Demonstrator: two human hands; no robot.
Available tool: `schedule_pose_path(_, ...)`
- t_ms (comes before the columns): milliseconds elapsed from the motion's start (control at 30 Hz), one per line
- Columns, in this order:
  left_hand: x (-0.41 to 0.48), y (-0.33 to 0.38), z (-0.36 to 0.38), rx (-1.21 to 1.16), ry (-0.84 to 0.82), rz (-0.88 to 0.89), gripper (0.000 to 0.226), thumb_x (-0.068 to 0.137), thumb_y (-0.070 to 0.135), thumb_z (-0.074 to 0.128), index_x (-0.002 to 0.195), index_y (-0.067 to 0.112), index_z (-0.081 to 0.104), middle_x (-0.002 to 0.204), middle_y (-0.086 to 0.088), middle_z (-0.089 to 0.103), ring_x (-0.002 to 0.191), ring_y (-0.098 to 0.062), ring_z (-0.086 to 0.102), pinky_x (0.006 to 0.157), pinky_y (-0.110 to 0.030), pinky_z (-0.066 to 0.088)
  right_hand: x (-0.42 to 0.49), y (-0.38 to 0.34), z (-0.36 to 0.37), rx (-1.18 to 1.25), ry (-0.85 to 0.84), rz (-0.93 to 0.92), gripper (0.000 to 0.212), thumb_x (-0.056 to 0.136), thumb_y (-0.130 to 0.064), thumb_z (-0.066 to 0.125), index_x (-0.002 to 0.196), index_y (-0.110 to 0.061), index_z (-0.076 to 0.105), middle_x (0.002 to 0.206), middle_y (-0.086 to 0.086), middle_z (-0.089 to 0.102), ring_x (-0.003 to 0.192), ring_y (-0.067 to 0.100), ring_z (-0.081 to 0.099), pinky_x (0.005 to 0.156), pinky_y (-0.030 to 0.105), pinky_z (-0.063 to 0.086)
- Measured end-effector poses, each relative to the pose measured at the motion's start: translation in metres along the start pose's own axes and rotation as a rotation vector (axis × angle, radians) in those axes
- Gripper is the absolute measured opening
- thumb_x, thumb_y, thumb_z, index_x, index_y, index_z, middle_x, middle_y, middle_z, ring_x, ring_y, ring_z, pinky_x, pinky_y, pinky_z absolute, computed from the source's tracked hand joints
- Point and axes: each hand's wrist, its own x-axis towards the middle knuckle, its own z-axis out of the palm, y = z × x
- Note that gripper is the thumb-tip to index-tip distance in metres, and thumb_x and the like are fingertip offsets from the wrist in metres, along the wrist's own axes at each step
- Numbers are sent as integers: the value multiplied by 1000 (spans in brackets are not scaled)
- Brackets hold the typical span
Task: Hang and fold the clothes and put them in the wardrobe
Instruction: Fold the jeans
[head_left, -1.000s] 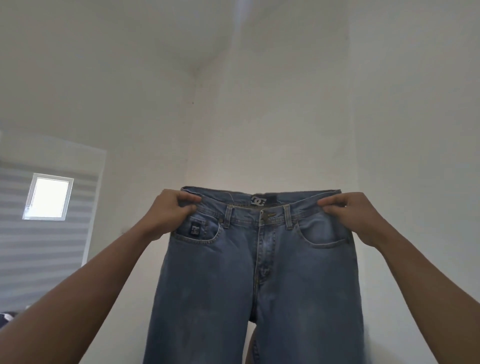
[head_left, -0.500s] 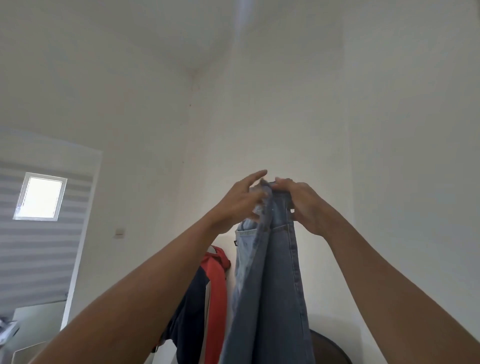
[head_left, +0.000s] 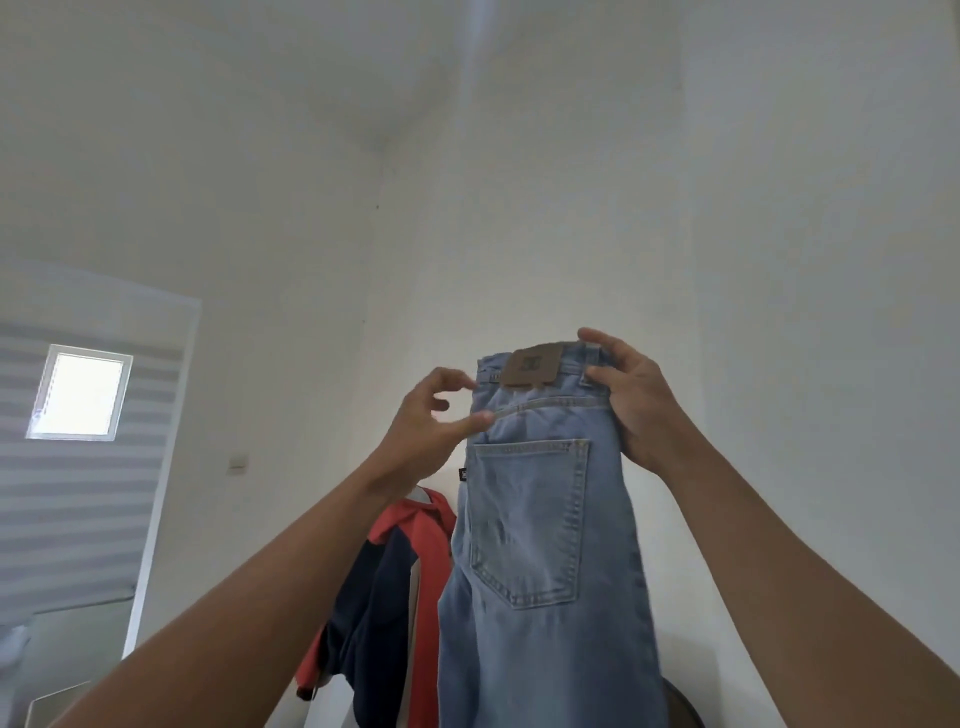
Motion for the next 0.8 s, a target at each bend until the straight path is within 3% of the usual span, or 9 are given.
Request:
schedule_pose_path(67,-10,-8,-2,-193,-150,-113,20,85,16,78,97,20,63,130,21,50,121,-6,48,90,-25,47,1,-3,-4,35,-6,-59,45,99,9,44,131,-19,56,103,10,74,84,26,73,67,36,61)
schedule_pose_path(100,-13,-14,-2,-332,-221,-165,17,84,12,78,93,18,66,137,14,51,124,-12,50,93,-30,50,1,-6,-5,49,-20,-77,45,99,9,44,131,-21,54,97,6,75,82,26,73,64,35,61)
schedule_pose_path(200,-20,-13,2,-602,-335,-288,19,77,5,76,93,14,74,121,-13,67,108,-32,67,86,-46,60,3,-6,-4,39,-61,-103,44,99,8,44,129,-23,49,90,-1,76,79,23,73,62,33,60)
schedule_pose_path(333,-18,-4,6,-560,-233,-273,33,81,-2,72,113,9,74,117,-8,73,105,-30,70,83,-41,61,4,-9,-5,-62,-76,-136,37,99,8,46,118,-24,50,97,4,74,79,24,72,62,34,61)
schedule_pose_path(500,-12,6,12,-548,-122,-191,41,84,-9,68,120,10,71,111,-4,75,101,-24,72,79,-34,61,4,-14,-20,-122,-108,-120,35,99,3,50,77,-17,69,100,10,72,94,33,66,73,39,62)
schedule_pose_path(600,-7,15,15,-527,-89,-154,43,84,-10,69,121,11,71,112,-4,74,99,-23,73,77,-32,61,-7,-19,-35,-83,-172,-31,17,91,-7,64,96,-19,74,112,6,72,104,28,67,74,37,60)
schedule_pose_path(700,2,25,17,-514,-80,-121,43,84,-9,69,121,13,71,115,-6,72,99,-23,73,78,-32,61,-29,-15,-49,-34,-236,18,50,77,-10,71,126,-17,64,129,0,66,112,27,67,78,39,59)
schedule_pose_path(800,11,34,19,-536,-54,-106,43,85,-11,67,120,13,70,113,-6,72,96,-21,73,77,-32,61,-56,4,-52,-18,-255,42,58,76,-5,70,132,-12,59,136,4,62,116,31,65,77,41,60)
